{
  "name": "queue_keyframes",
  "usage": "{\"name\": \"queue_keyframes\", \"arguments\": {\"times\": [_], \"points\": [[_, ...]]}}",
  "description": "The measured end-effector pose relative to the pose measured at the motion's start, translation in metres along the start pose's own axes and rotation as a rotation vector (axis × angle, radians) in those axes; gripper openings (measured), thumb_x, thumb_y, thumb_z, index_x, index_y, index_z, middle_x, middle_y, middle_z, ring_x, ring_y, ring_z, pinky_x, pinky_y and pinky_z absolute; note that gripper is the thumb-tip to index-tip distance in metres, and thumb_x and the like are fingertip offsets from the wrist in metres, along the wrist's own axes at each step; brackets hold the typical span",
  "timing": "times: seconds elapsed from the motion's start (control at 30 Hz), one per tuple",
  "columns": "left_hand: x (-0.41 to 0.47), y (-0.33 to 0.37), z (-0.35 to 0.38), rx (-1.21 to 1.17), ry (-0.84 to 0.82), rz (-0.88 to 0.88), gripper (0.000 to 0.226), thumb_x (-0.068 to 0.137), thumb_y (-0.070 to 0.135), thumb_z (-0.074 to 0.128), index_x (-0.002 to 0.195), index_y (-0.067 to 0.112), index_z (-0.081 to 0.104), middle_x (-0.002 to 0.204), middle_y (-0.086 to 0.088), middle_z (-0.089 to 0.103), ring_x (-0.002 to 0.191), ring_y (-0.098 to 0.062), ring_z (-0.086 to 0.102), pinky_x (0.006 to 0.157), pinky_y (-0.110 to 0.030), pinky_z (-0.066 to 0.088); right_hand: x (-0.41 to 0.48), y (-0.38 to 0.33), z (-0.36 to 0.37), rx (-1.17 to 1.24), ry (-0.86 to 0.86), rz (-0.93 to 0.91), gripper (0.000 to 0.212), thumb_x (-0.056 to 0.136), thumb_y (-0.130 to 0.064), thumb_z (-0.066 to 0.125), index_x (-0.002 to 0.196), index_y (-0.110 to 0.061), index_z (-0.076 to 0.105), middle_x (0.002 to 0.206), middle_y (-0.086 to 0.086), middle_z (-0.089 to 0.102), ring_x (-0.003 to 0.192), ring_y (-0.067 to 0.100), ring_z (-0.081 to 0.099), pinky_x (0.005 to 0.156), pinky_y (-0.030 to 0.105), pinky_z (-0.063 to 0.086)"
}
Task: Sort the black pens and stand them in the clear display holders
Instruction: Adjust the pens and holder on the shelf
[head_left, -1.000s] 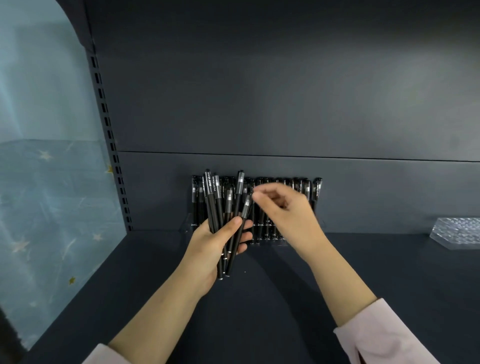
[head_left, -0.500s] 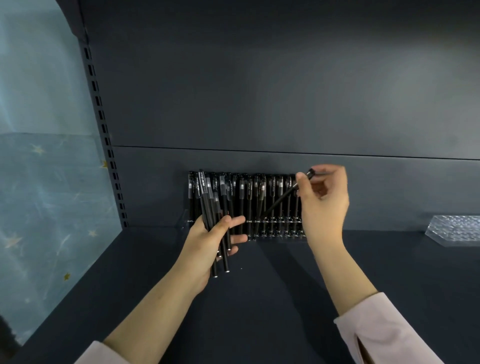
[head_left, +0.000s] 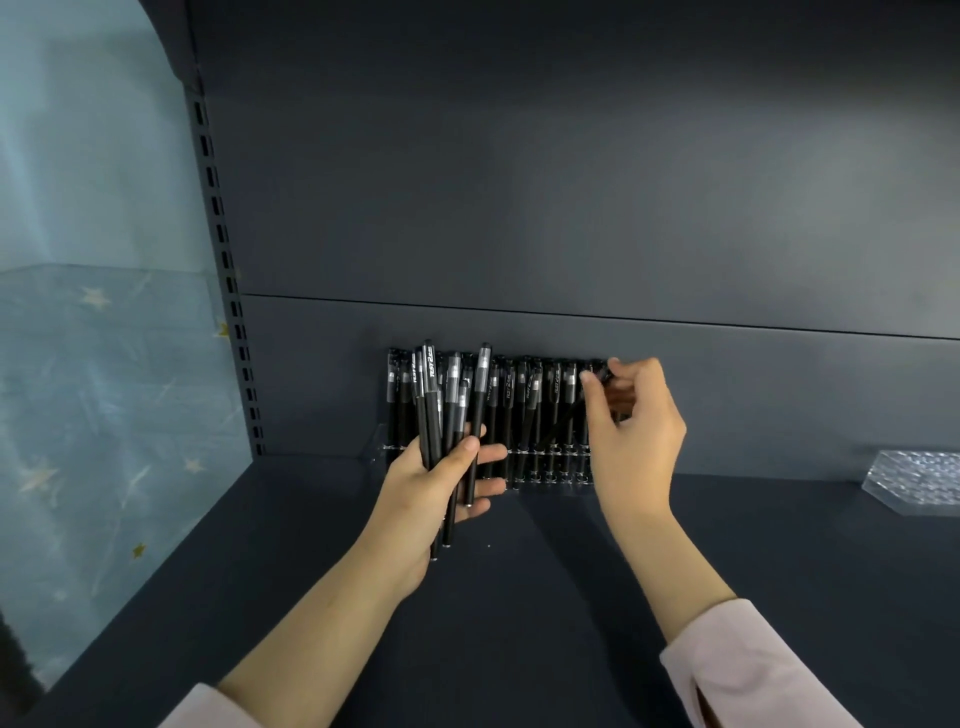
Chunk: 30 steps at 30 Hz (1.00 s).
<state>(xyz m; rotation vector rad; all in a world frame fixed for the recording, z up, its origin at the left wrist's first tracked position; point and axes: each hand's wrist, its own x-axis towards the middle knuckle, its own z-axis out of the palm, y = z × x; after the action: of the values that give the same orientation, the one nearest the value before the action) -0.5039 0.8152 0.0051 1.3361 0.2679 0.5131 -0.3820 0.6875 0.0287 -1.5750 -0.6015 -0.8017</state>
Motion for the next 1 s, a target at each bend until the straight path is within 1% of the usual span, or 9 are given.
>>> {"name": "queue_keyframes", "arguments": {"times": [0.17,0.3,0.43,0.53,0.63,0.73,0.83,0.9,1.0], "points": [[0.000,0.001,0.001,0.014,-0.010,-0.001,0.021,0.098,0.026,0.056,0.118,0.020,0.060,0.099,0.004,0.076,0.080,-0.017,0.073,0.071,-0.029,0.057,-0.001,0.003,0.009,-0.138,-0.112,-0.253,0.013,0.089,-0.012,0.068,0.099,-0.007,0.064,0.082,0.000,0.063,0.070,0.011,0.058,0.066,0.020,0.050],[0.000,0.002,0.002,0.022,0.010,0.003,0.025,0.098,0.028,0.056,0.121,0.019,0.058,0.100,0.006,0.076,0.064,-0.011,0.065,0.057,-0.023,0.049,-0.001,0.006,0.016,-0.262,-0.301,-0.330,0.036,0.090,-0.012,0.065,0.126,-0.009,0.061,0.085,0.005,0.068,0.069,0.011,0.062,0.067,0.018,0.050],[0.000,0.004,0.003,0.008,0.040,0.002,0.024,0.097,0.029,0.058,0.119,0.018,0.058,0.098,0.005,0.076,0.057,-0.011,0.057,0.050,-0.022,0.042,0.000,0.012,0.018,-0.284,-0.381,-0.252,0.041,0.093,-0.008,0.060,0.134,-0.008,0.055,0.094,0.007,0.062,0.074,0.015,0.060,0.074,0.022,0.051],[0.000,0.005,0.002,-0.002,0.035,-0.006,0.025,0.096,0.029,0.058,0.118,0.017,0.059,0.097,0.004,0.076,0.057,-0.011,0.056,0.050,-0.022,0.041,0.002,0.013,0.013,-0.261,-0.415,-0.169,0.041,0.095,-0.009,0.056,0.136,-0.012,0.054,0.093,0.001,0.056,0.072,0.007,0.053,0.071,0.004,0.040],[-0.001,0.005,0.002,-0.002,0.014,0.000,0.025,0.096,0.029,0.058,0.117,0.015,0.060,0.098,0.002,0.076,0.058,-0.011,0.056,0.051,-0.023,0.041,0.003,0.005,0.008,-0.180,-0.411,-0.066,0.040,0.096,-0.014,0.054,0.136,-0.015,0.053,0.091,-0.002,0.054,0.075,-0.001,0.052,0.070,-0.001,0.036],[-0.002,0.006,0.003,-0.007,-0.010,0.000,0.025,0.096,0.029,0.057,0.116,0.013,0.061,0.099,0.000,0.076,0.057,-0.011,0.056,0.051,-0.023,0.040,0.005,-0.005,0.005,-0.100,-0.382,0.035,0.038,0.097,-0.023,0.055,0.135,-0.019,0.054,0.093,-0.008,0.060,0.082,0.000,0.055,0.072,0.002,0.039],[-0.003,0.007,0.006,-0.055,-0.058,-0.049,0.025,0.097,0.025,0.057,0.115,0.010,0.064,0.098,-0.006,0.076,0.052,-0.010,0.051,0.046,-0.021,0.036,0.006,-0.023,0.001,0.106,-0.452,0.243,0.029,0.095,-0.029,0.057,0.124,-0.024,0.061,0.099,-0.011,0.068,0.092,-0.002,0.061,0.078,0.007,0.044],[-0.005,0.008,0.008,-0.055,-0.102,-0.077,0.025,0.097,0.024,0.057,0.115,0.008,0.064,0.097,-0.008,0.076,0.050,-0.010,0.049,0.045,-0.020,0.033,0.004,-0.032,0.000,0.305,-0.501,0.368,0.022,0.094,-0.025,0.060,0.115,-0.023,0.064,0.097,-0.005,0.072,0.089,0.002,0.065,0.073,0.015,0.049],[-0.008,0.009,0.011,-0.010,-0.148,-0.084,0.026,0.096,0.026,0.057,0.116,0.010,0.063,0.098,-0.007,0.076,0.053,-0.012,0.053,0.047,-0.021,0.036,0.004,-0.037,-0.002,0.468,-0.516,0.456,0.019,0.093,-0.016,0.060,0.112,-0.017,0.064,0.091,-0.001,0.075,0.090,0.006,0.068,0.068,0.017,0.050]]}}
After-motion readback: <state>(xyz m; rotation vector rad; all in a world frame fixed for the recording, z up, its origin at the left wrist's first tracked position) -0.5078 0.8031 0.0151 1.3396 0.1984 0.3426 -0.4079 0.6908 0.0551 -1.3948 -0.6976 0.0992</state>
